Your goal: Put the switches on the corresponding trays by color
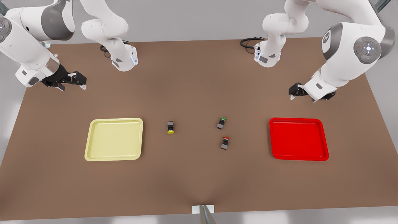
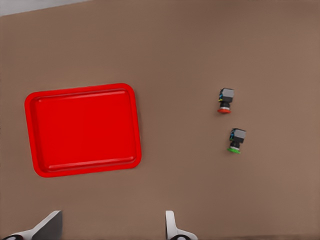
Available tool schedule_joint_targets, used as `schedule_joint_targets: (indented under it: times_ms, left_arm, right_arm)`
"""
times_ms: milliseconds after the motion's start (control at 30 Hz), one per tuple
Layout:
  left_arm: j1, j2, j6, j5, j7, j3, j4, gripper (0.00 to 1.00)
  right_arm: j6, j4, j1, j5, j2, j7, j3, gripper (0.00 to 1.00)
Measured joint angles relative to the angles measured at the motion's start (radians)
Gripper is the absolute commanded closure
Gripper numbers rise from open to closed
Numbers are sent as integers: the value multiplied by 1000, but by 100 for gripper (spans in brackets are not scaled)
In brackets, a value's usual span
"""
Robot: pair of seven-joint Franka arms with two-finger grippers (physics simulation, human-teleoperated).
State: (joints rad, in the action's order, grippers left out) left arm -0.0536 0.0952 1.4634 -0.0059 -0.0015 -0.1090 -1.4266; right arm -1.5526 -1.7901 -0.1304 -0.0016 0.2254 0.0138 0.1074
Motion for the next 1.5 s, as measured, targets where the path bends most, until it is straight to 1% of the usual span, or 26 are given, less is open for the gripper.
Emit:
schedule_joint_targets:
  times_ms: [67, 167, 200, 233, 267, 300, 367, 400, 433, 467, 500, 533, 567, 600, 667, 733, 833, 900, 1000, 1100, 1133, 1200, 1300, 1333, 1433, 1500]
  left_arm:
    - [16, 1, 0, 0, 0, 0, 0, 0]
    - [1, 28, 11, 0, 1, -9, 11, 0]
    - [26, 35, 12, -1, -2, -57, 10, 0]
    - [9, 72, 14, -1, -23, -101, 10, 0]
    - [-16, 105, 36, -2, -36, -123, 12, 0]
    - [-1, 136, 101, -3, -40, -146, 12, 0]
    - [-51, 195, 179, -3, -60, -155, 13, 0]
    - [-65, 234, 248, -3, -71, -154, 21, 0]
    - [-107, 284, 257, 1, -101, -153, 50, 0]
    - [-148, 372, 258, 10, -156, -154, 137, 0]
    - [-170, 428, 258, 17, -178, -153, 191, 0]
    - [-209, 499, 259, 25, -244, -148, 260, 0]
    - [-241, 574, 260, 34, -319, -144, 350, 1]
    - [-261, 618, 281, 47, -358, -143, 393, 1]
    - [-281, 669, 363, 67, -452, -140, 415, 1]
    - [-298, 705, 378, 87, -457, -140, 423, 1]
    - [-315, 738, 413, 107, -461, -141, 420, 1]
    - [-315, 766, 417, 115, -472, -141, 419, 1]
    - [-316, 786, 426, 120, -471, -141, 380, 1]
    - [-322, 816, 457, 128, -464, -141, 362, 1]
    - [-323, 826, 490, 131, -458, -141, 362, 1]
    - [-322, 854, 497, 142, -447, -142, 368, 1]
    - [-322, 862, 492, 173, -451, -141, 361, 1]
    - [-322, 862, 485, 184, -458, -141, 361, 1]
    - [-322, 861, 486, 211, -445, -141, 312, 1]
    - [-322, 859, 485, 238, -349, -143, 295, 1]
  right_arm:
    - [-4, 0, 0, -1, -1, 0, 0, 0]
    - [0, 5, 0, 1, -2, 3, 0, 0]
    - [-10, 11, -4, 3, -8, -4, -3, 0]
    - [-12, 77, 8, 6, -74, -77, -40, 0]
    - [-13, 162, -11, 43, -155, -250, -137, 0]
    - [-17, 223, -77, 76, -226, -349, -195, 0]
    - [-132, 238, -115, 72, -323, -519, -368, 0]
    - [-213, 236, -66, 68, -390, -620, -437, 0]
    - [-284, 237, -7, 62, -453, -642, -468, 0]
    - [-323, 252, -48, -2, -531, -651, -472, 0]
    - [-333, 290, -75, -58, -608, -651, -472, 0]
    - [-408, 317, -86, -66, -680, -650, -472, 0]
    - [-461, 316, -104, -65, -710, -646, -472, 0]
    - [-467, 319, -113, -63, -726, -635, -472, 0]
    - [-494, 309, -142, -62, -737, -614, -474, 0]
    - [-497, 236, -144, -61, -717, -614, -474, 0]
    - [-595, 65, -138, -58, -646, -620, -486, 0]
    - [-599, 26, -130, -58, -648, -632, -485, 0]
    - [-720, -70, -129, -58, -671, -644, -485, 0]
    - [-751, -68, -130, -58, -727, -643, -483, 0]
    - [-753, -68, -130, -60, -738, -643, -483, 0]
    - [-751, -73, -132, -61, -745, -642, -483, 0]
    - [-752, -77, -128, -69, -753, -632, -474, 0]
    - [-753, -86, -127, -82, -753, -627, -456, 0]
    - [-755, -91, -120, -98, -765, -623, -453, 0]
    - [-804, -123, -114, -99, -767, -605, -453, 0]
